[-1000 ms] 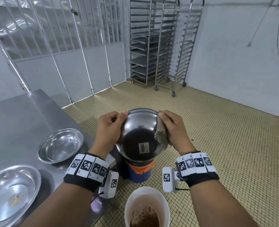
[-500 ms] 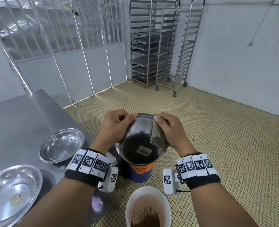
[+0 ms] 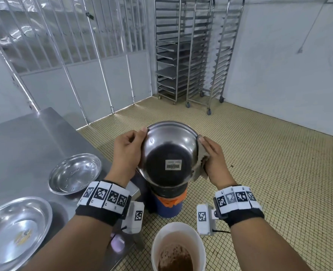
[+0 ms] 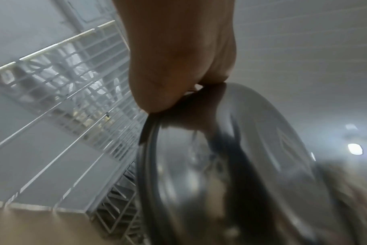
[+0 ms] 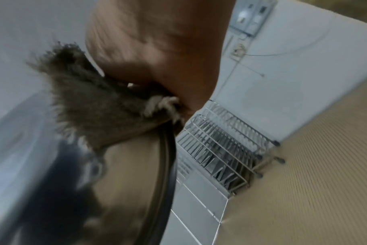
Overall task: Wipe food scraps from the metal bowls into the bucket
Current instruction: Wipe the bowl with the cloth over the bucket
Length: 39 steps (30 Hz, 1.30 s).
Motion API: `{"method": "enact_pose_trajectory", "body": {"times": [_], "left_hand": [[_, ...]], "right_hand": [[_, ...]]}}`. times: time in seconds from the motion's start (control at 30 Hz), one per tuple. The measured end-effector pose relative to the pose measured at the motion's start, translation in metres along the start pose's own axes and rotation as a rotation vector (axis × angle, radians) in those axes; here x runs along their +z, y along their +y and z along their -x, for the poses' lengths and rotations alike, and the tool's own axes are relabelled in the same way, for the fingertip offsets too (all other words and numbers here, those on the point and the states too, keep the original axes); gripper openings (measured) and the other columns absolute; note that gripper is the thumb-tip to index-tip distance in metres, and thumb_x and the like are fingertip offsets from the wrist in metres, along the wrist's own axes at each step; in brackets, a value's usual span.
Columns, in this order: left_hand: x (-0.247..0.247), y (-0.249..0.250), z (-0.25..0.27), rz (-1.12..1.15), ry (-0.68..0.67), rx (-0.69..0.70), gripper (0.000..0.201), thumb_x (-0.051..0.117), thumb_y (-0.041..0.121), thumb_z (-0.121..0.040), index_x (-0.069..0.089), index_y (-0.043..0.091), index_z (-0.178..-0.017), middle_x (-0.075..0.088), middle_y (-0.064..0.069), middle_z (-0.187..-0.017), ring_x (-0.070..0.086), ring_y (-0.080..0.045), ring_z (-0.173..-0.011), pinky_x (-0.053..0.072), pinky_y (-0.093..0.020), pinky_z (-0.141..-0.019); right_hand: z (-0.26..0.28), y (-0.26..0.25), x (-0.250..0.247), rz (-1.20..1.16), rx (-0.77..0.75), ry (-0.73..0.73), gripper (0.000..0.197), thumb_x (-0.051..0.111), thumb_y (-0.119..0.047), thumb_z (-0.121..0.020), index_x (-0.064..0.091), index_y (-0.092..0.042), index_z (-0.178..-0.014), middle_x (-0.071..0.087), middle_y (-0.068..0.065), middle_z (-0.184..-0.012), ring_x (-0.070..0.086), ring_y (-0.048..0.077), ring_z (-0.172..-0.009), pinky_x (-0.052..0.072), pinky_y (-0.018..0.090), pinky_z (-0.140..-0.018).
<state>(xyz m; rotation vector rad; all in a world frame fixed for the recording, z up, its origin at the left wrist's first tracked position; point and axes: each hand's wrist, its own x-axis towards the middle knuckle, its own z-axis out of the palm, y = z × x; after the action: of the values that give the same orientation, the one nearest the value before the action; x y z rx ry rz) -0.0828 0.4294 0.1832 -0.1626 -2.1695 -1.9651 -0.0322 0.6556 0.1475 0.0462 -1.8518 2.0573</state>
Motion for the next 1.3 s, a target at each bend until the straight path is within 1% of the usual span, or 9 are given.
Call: {"method": "enact_pose_trajectory", "body": {"times": [0.1, 0.2, 0.33, 0.53, 0.77, 0.93, 1.07, 1.2, 1.3], "left_hand": [[-0.001, -0.005, 0.002, -0.198, -0.068, 0.107, 0.044, 0.059, 0.038, -0.103, 0.066, 0.004, -0.076, 0.059, -0.012, -0.060, 0.053, -0.020, -0.056, 0.045, -0.037, -0.059], [0.002, 0.002, 0.002, -0.383, -0.201, 0.230, 0.035, 0.059, 0.037, -0.103, 0.069, 0.015, -0.078, 0.063, 0.000, -0.063, 0.058, -0.017, -0.058, 0.048, -0.036, -0.060], [0.009, 0.009, 0.003, -0.430, -0.274, 0.256, 0.032, 0.064, 0.040, -0.099, 0.070, 0.017, -0.077, 0.063, 0.005, -0.059, 0.055, -0.004, -0.049, 0.042, -0.016, -0.048], [-0.005, -0.003, -0.001, -0.152, -0.033, 0.088, 0.039, 0.066, 0.040, -0.099, 0.068, 0.012, -0.071, 0.064, -0.010, -0.061, 0.056, -0.017, -0.055, 0.046, -0.032, -0.056], [0.001, -0.003, 0.007, -0.291, -0.217, 0.135, 0.033, 0.065, 0.038, -0.100, 0.066, 0.020, -0.073, 0.058, 0.011, -0.049, 0.050, 0.000, -0.043, 0.040, -0.019, -0.048], [-0.006, 0.005, 0.004, -0.250, -0.145, 0.144, 0.034, 0.068, 0.037, -0.098, 0.069, 0.016, -0.071, 0.060, 0.006, -0.052, 0.051, -0.002, -0.045, 0.041, -0.014, -0.047], [-0.009, -0.008, 0.004, -0.074, -0.001, 0.034, 0.043, 0.064, 0.038, -0.101, 0.067, 0.004, -0.074, 0.059, -0.006, -0.060, 0.053, -0.016, -0.055, 0.043, -0.030, -0.055], [-0.002, -0.009, 0.012, -0.212, -0.118, 0.099, 0.039, 0.062, 0.039, -0.101, 0.066, 0.010, -0.074, 0.058, 0.007, -0.054, 0.051, -0.006, -0.049, 0.041, -0.021, -0.050], [-0.004, -0.004, 0.009, -0.195, -0.101, 0.091, 0.039, 0.064, 0.041, -0.100, 0.067, 0.012, -0.073, 0.061, 0.001, -0.055, 0.055, -0.011, -0.051, 0.045, -0.026, -0.051]], "right_hand": [[-0.001, -0.001, 0.000, 0.127, -0.027, 0.051, 0.029, 0.054, -0.034, -0.100, 0.067, -0.015, -0.083, 0.064, -0.003, -0.077, 0.058, 0.013, -0.073, 0.045, 0.033, -0.076], [-0.010, -0.017, 0.004, 0.510, -0.174, -0.076, 0.029, 0.053, -0.038, -0.101, 0.067, -0.024, -0.079, 0.063, -0.011, -0.071, 0.056, 0.010, -0.068, 0.043, 0.029, -0.070], [-0.009, -0.020, 0.016, 0.644, -0.219, -0.147, 0.023, 0.053, -0.045, -0.098, 0.065, -0.040, -0.079, 0.066, -0.014, -0.075, 0.062, 0.006, -0.074, 0.046, 0.026, -0.072], [0.005, 0.013, 0.001, 0.162, -0.017, -0.008, 0.050, 0.054, -0.052, -0.094, 0.065, -0.004, -0.086, 0.062, 0.009, -0.082, 0.057, 0.024, -0.079, 0.045, 0.045, -0.084], [-0.011, -0.010, 0.016, 0.616, -0.172, -0.109, 0.037, 0.050, -0.053, -0.094, 0.068, -0.024, -0.079, 0.066, -0.007, -0.073, 0.062, 0.017, -0.073, 0.052, 0.042, -0.074], [0.004, 0.007, 0.014, 0.312, -0.081, -0.032, 0.039, 0.053, -0.053, -0.093, 0.069, -0.019, -0.083, 0.064, -0.006, -0.074, 0.058, 0.014, -0.072, 0.047, 0.037, -0.074], [0.003, 0.008, 0.009, 0.080, -0.051, 0.025, 0.049, 0.056, -0.041, -0.095, 0.061, 0.008, -0.089, 0.059, 0.009, -0.080, 0.054, 0.020, -0.077, 0.042, 0.035, -0.079], [-0.008, -0.009, 0.012, 0.471, -0.185, -0.069, 0.034, 0.051, -0.043, -0.096, 0.067, -0.019, -0.078, 0.063, -0.009, -0.070, 0.056, 0.014, -0.070, 0.044, 0.034, -0.071], [-0.011, -0.015, 0.014, 0.473, -0.181, -0.067, 0.034, 0.054, -0.045, -0.097, 0.070, -0.019, -0.081, 0.066, -0.007, -0.072, 0.060, 0.016, -0.071, 0.046, 0.033, -0.071]]}}
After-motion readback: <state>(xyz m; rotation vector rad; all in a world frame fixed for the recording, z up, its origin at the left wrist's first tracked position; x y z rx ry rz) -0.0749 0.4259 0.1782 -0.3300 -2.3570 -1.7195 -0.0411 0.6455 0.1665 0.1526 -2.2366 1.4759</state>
